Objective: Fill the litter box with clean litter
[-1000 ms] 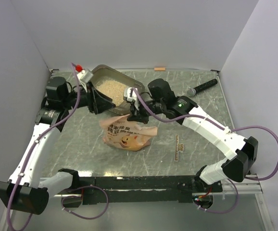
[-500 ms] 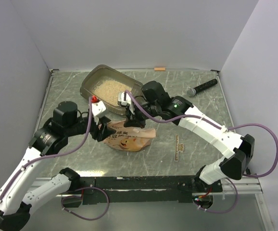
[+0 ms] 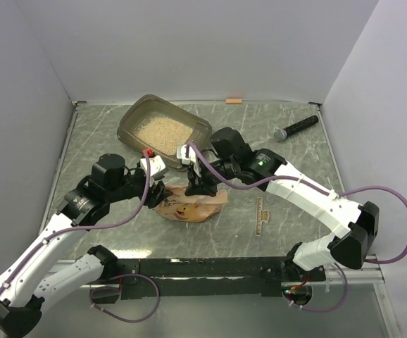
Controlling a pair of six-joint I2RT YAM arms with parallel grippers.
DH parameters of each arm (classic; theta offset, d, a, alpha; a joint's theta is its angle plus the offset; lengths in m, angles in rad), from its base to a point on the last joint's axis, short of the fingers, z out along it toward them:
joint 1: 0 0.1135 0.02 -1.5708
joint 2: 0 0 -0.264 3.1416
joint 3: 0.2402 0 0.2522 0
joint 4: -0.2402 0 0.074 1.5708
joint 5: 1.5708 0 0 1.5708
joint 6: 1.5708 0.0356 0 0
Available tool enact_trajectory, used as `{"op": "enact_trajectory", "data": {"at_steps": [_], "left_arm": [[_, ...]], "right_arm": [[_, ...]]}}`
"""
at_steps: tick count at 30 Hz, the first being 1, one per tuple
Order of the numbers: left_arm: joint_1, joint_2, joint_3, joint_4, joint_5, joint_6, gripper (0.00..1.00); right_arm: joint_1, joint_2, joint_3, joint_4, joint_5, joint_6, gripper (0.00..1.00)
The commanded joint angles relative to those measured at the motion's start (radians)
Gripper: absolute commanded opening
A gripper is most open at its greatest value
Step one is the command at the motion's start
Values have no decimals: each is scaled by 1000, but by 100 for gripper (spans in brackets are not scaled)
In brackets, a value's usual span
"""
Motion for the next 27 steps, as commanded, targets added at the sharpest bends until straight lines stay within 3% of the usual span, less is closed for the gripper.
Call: {"op": "enact_trajectory", "data": {"at_steps": [1, 6, 12, 13, 18, 21, 22, 23, 24, 26, 27], "left_arm": [[-11, 44, 34, 105, 78, 11, 63], [-32, 152, 94, 17, 202, 34, 58], [-98, 178, 68, -14, 219, 40, 49], [-100, 175, 63, -19, 222, 40, 45], [-115, 159, 76, -82, 170, 49, 4], [-141, 101, 68, -68, 48, 14, 1], [-149, 80, 47, -57, -31, -12, 1], [-157, 52, 34, -43, -70, -23, 1], [-172, -9, 19, -30, -113, -38, 1], [-177, -80, -47, 29, -193, -66, 1], [-178, -150, -70, 50, -212, -77, 1]], "right_arm": [[23, -47, -21, 8, -36, -12, 0], [31, -59, -30, 45, -7, 7, 0], [29, -66, -13, 75, 41, 28, 0], [29, -66, -7, 74, 46, 33, 0], [31, -73, 31, 89, 69, 59, 0], [31, -94, 33, 109, 105, 96, 2], [31, -115, 27, 129, 119, 105, 8], [29, -129, 4, 137, 153, 108, 24], [31, -143, -8, 144, 171, 123, 34], [27, -191, -61, 177, 231, 140, 49], [29, -229, -82, 190, 294, 159, 51]]}}
